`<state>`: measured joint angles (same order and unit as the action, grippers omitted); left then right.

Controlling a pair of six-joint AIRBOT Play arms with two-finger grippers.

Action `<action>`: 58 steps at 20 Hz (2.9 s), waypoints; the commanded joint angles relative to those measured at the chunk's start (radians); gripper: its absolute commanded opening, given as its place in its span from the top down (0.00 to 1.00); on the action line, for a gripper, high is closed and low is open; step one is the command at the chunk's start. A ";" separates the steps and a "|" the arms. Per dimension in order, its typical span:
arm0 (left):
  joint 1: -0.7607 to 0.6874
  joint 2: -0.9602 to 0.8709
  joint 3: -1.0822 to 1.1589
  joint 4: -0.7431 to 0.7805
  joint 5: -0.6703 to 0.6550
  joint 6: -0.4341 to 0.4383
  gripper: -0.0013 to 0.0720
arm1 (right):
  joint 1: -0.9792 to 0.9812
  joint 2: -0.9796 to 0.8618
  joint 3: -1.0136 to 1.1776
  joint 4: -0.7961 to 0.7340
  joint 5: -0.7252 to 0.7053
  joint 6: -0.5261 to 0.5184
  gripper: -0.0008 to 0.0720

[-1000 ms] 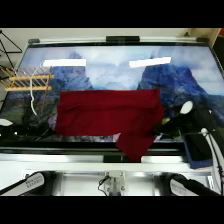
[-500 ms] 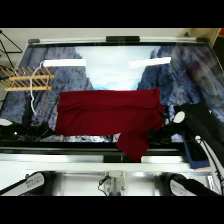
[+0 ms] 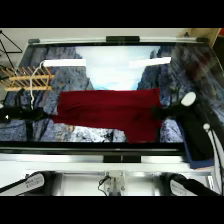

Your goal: Fold the shirts.

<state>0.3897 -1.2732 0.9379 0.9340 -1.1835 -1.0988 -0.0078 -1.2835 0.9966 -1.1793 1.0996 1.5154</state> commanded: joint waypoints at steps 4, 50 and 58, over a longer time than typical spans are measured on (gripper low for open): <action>-0.065 -0.268 0.357 -0.001 0.038 -0.188 0.94 | -0.029 -0.285 0.397 -0.020 -0.080 0.034 0.89; -0.933 -0.526 0.504 -0.370 0.318 -0.185 0.93 | 0.080 -0.024 0.594 0.045 0.487 0.089 0.89; -0.916 -0.555 0.509 -0.348 0.336 -0.185 0.94 | 0.080 0.035 0.594 0.092 0.470 0.158 0.89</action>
<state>-0.5663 -1.8454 1.4471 0.5705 -0.8402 -1.3132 0.0689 -1.2480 1.5894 -1.1011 1.5799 1.6508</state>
